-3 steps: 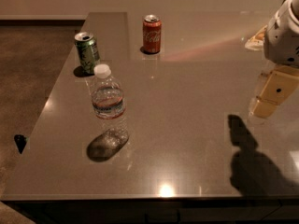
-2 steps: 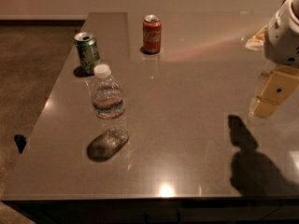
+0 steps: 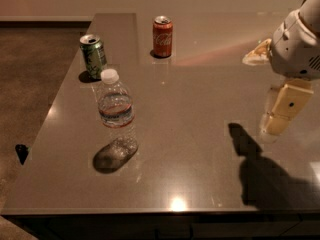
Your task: Pick water bottle
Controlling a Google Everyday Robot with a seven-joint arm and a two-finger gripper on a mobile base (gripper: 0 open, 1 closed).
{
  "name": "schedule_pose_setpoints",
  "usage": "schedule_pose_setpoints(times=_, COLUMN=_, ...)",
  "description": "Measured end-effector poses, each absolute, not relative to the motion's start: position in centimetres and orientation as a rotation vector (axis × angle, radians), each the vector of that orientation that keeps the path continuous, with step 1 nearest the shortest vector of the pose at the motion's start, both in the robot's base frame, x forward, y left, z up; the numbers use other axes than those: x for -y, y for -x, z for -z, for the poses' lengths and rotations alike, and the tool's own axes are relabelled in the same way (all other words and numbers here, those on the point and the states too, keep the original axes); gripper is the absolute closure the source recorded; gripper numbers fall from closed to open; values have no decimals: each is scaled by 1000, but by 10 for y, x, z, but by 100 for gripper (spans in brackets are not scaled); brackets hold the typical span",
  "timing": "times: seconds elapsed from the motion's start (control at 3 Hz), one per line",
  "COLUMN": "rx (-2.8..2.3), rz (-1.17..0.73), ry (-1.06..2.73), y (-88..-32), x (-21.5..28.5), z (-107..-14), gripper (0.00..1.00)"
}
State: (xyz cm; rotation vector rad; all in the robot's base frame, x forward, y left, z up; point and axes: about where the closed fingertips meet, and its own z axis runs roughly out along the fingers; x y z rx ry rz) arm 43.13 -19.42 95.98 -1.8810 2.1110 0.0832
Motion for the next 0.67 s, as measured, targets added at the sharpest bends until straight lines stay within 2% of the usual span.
schedule_pose_setpoints(times=0.33, rx=-1991, rz=-235, ry=1996, y=-418, x=167, z=-940, gripper=0)
schedule_pose_setpoints(times=0.67, rx=-1868, rz=-349, ry=2023, y=-406, x=119, z=-925, gripper=0)
